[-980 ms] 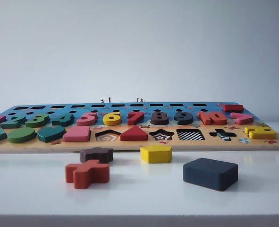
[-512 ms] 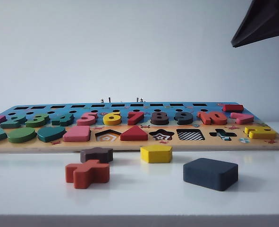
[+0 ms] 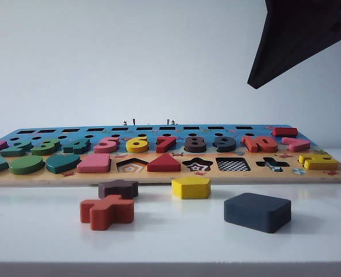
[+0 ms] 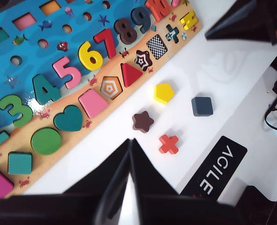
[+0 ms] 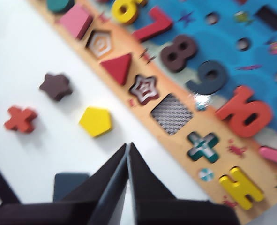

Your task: Insert the cube into the slot.

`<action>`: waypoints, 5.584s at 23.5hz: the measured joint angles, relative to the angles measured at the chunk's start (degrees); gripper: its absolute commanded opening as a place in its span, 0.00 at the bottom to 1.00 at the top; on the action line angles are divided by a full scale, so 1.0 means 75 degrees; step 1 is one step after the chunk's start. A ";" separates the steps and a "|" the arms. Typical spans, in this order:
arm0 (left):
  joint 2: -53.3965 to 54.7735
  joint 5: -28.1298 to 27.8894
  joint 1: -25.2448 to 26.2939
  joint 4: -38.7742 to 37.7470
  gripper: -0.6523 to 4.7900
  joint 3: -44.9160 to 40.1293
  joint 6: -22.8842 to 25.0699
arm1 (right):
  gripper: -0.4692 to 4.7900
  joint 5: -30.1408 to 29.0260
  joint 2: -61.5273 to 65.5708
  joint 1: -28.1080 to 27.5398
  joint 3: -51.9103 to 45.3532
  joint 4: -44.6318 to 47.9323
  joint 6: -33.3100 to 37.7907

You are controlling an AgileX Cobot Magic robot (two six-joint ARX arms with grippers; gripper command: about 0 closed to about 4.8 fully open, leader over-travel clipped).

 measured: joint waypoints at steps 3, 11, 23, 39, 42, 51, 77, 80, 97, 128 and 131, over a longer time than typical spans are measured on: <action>0.0000 0.0003 0.0003 0.0085 0.16 0.0000 0.0000 | 0.52 -0.0216 0.0277 0.0446 0.0274 -0.0495 -0.0017; 0.0000 0.0003 0.0006 0.0187 0.16 0.0000 0.0003 | 0.76 -0.0644 0.0924 0.1256 0.0804 -0.1702 0.1667; 0.0000 0.0003 0.0003 0.0181 0.16 0.0000 0.0003 | 0.72 -0.0501 0.1827 0.1856 0.0799 -0.2057 0.2055; 0.0000 0.0003 0.0006 0.0181 0.16 -0.0003 0.0000 | 0.66 0.0420 0.2888 0.1990 0.0799 -0.1690 0.2052; 0.0000 0.0003 0.0006 0.0181 0.16 0.0000 0.0000 | 0.62 0.0423 0.2911 0.1990 0.0796 -0.1690 0.2052; 0.0000 0.0003 0.0006 0.0181 0.16 0.0000 0.0000 | 0.48 0.0440 0.2923 0.1990 0.0793 -0.1722 0.2052; 0.0000 0.0003 0.0003 0.0184 0.16 0.0000 0.0000 | 0.28 0.0947 0.2766 0.1920 0.1466 -0.1935 0.1236; 0.0000 0.0003 0.0003 0.0187 0.16 0.0000 0.0003 | 0.28 0.1215 0.2757 0.1746 0.1941 -0.2043 0.0300; 0.0000 0.0003 0.0003 0.0198 0.16 0.0000 0.0000 | 0.26 0.2127 0.3048 0.0729 0.2387 -0.1285 -0.5149; 0.0000 0.0003 0.0003 0.0201 0.16 0.0000 0.0003 | 0.25 0.2218 0.3646 0.0364 0.2014 -0.1160 -0.5211; 0.0000 0.0003 0.0003 0.0201 0.16 0.0000 0.0003 | 0.25 0.2218 0.3646 0.0361 0.2014 -0.1093 -0.5211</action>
